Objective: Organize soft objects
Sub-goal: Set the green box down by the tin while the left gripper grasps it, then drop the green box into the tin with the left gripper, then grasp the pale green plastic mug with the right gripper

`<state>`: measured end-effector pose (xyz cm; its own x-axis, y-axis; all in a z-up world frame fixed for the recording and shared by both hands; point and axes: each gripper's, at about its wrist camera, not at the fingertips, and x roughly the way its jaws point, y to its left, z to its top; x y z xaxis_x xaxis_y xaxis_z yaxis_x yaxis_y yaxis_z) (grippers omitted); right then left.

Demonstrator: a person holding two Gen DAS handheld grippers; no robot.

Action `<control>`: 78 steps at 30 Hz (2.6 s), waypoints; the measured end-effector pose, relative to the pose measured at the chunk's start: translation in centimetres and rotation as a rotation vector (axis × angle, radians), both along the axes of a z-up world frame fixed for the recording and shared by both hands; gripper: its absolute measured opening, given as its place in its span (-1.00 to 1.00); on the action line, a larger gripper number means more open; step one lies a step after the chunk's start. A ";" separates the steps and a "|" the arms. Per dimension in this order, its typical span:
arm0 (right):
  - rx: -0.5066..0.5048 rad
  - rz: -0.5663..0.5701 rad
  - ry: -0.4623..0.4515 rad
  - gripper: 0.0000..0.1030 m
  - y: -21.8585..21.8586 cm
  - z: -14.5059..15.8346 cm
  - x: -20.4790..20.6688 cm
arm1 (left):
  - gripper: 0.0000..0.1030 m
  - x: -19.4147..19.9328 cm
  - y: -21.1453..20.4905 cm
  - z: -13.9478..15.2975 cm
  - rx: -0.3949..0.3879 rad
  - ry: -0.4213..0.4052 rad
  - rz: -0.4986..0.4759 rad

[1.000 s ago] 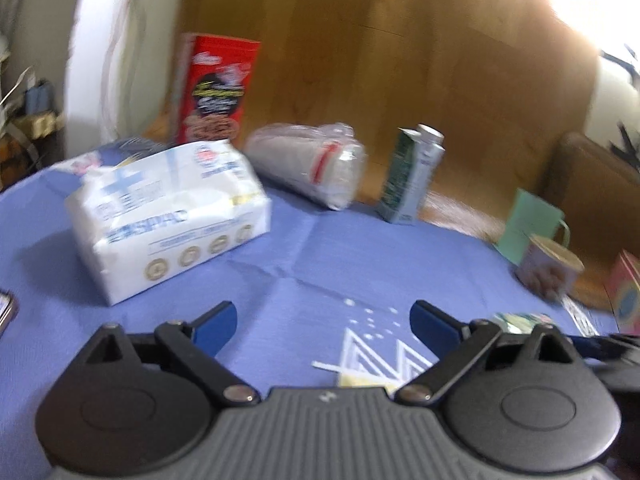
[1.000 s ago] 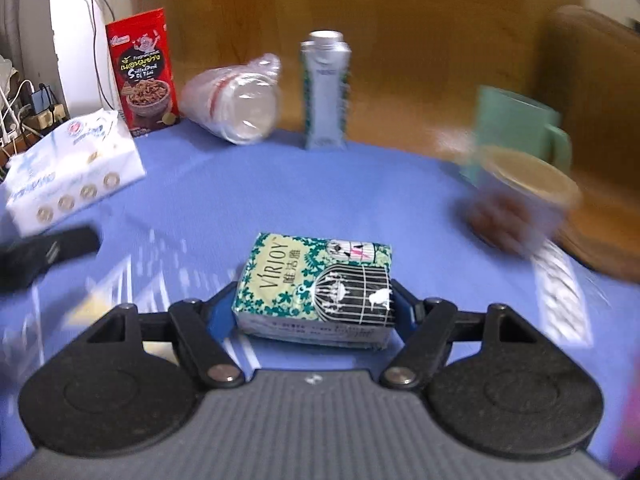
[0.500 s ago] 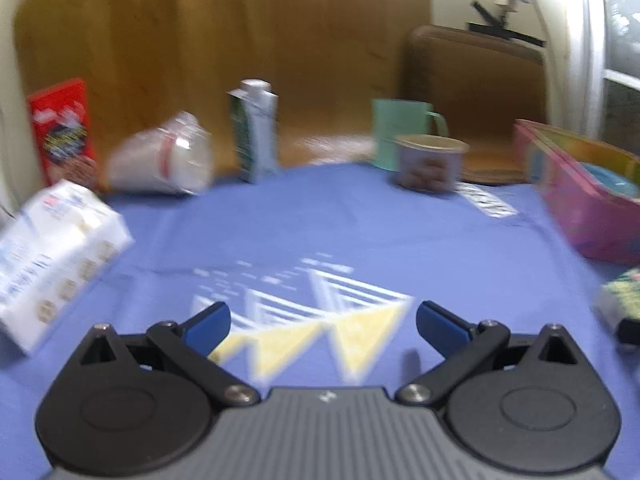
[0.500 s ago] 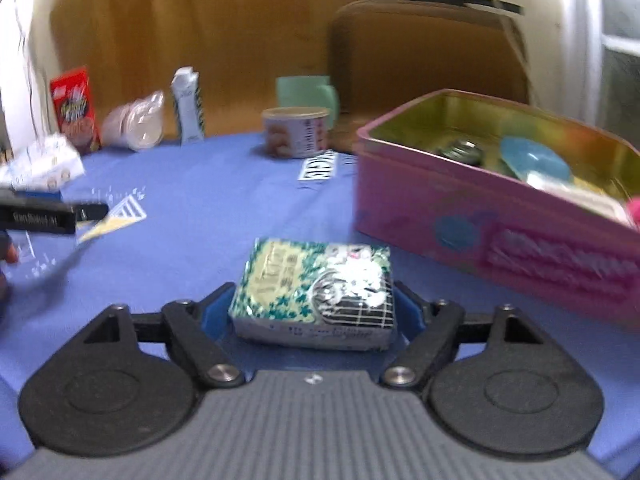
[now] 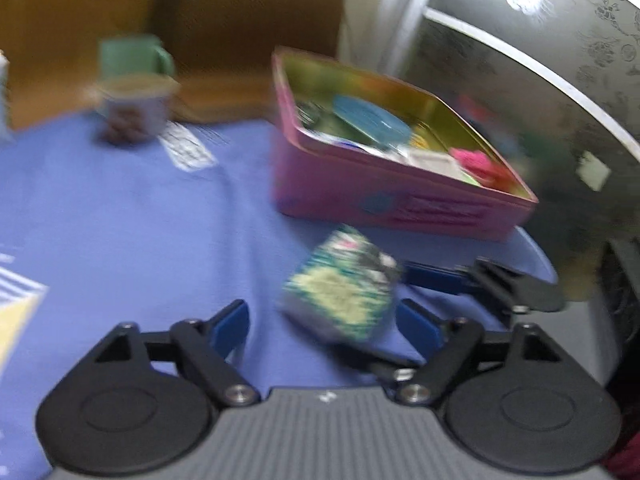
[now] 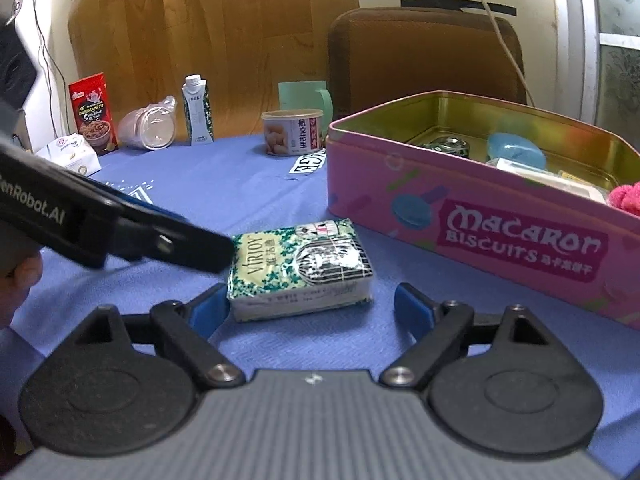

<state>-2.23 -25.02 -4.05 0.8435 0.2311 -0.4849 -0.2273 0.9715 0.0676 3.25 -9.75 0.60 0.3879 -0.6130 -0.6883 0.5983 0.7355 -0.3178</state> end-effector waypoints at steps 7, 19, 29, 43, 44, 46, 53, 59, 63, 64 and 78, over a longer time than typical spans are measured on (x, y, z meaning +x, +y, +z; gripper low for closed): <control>-0.025 0.042 -0.021 0.43 0.0 -0.1 0.3 | -0.04 0.4 -0.8 -0.5 -0.010 0.027 0.020; -0.004 -0.075 -0.306 0.44 -4.4 5.4 0.0 | -0.04 2.3 -7.7 7.4 -0.033 -0.249 -0.055; 0.009 -0.291 -0.214 0.55 -9.0 5.0 5.7 | 0.25 7.8 -13.5 4.5 -0.004 -0.199 -0.012; 0.029 -0.269 -0.341 0.73 -4.7 5.8 3.7 | 0.65 5.2 0.0 5.6 -0.112 -0.301 0.161; 0.027 -0.241 -0.346 0.73 -3.9 6.1 3.7 | 0.65 5.2 1.6 5.3 -0.106 -0.299 0.191; 0.017 -0.175 -0.346 0.69 -2.0 6.6 4.0 | 0.65 5.5 4.8 4.6 -0.069 -0.295 0.263; 0.010 0.106 -0.199 0.17 5.8 6.9 9.0 | 0.65 7.8 15.8 0.5 0.121 -0.279 0.585; -0.063 0.126 -0.112 0.05 10.7 7.7 17.2 | 0.66 9.1 21.2 -0.7 -0.013 -0.191 0.680; -0.043 -0.062 -0.062 0.33 9.4 10.0 25.5 | 0.72 9.0 20.8 -0.7 -0.010 -0.198 0.661; -0.039 -0.087 -0.035 0.42 8.9 10.1 27.4 | 0.72 9.0 20.8 -0.6 -0.016 -0.194 0.653; -0.268 -0.001 -0.019 0.57 15.1 7.4 33.1 | 0.74 8.0 23.0 0.7 -0.079 -0.255 0.828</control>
